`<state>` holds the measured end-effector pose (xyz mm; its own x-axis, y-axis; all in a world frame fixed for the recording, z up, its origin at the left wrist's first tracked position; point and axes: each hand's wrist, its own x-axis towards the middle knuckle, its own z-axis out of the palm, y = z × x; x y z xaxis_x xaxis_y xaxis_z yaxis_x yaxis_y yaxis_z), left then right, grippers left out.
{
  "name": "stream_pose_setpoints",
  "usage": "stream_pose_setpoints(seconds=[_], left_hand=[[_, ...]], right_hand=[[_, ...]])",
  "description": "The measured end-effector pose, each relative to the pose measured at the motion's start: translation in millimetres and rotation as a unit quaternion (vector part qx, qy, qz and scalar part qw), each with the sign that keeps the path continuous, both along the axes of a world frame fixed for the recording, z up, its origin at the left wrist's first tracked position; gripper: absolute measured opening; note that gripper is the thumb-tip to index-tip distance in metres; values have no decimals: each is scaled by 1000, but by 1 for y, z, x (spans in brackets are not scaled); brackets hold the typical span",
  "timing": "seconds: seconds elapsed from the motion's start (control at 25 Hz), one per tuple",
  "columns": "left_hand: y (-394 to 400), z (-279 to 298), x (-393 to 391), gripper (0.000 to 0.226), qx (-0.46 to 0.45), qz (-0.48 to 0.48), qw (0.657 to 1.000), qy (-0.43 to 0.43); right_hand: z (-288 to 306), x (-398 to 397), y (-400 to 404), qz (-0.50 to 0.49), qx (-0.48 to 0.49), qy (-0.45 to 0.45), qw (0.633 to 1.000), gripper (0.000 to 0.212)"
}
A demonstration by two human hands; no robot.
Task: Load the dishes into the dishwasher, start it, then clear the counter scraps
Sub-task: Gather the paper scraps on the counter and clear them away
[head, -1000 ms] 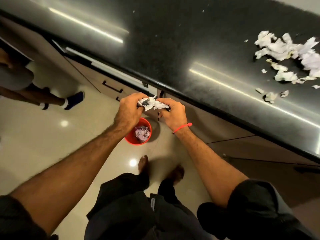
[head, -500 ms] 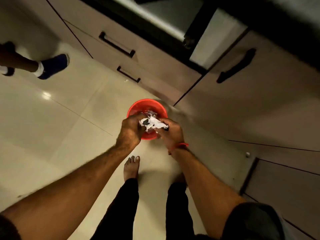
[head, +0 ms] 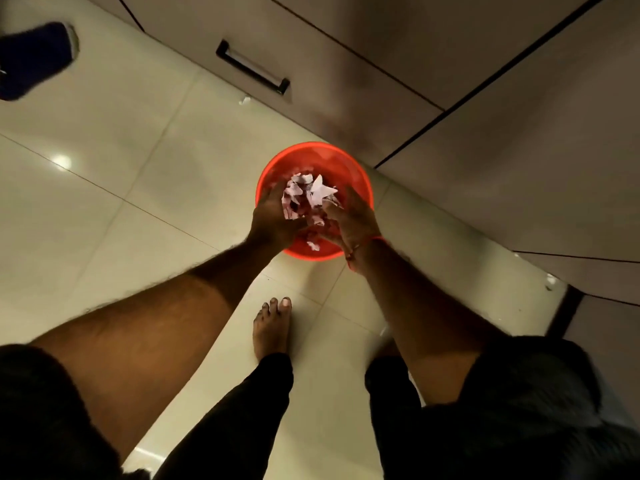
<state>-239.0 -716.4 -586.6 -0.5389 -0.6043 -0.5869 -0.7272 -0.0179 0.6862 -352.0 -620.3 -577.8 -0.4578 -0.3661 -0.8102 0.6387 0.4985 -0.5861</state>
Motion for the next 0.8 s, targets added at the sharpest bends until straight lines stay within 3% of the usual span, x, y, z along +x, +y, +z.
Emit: stream_pose_setpoints(seconds=[0.16, 0.24, 0.56, 0.8], left_hand=[[6, 7, 3, 69, -20, 4, 1000, 12], [9, 15, 6, 67, -23, -7, 1000, 5], [21, 69, 27, 58, -56, -77, 994, 51], [39, 159, 17, 55, -90, -111, 988, 55]], right_hand=[[9, 3, 7, -112, 1, -29, 993, 35], [17, 6, 11, -138, -10, -43, 989, 27], [71, 19, 24, -161, -27, -55, 985, 20], [165, 26, 48, -231, -50, -56, 970, 21]])
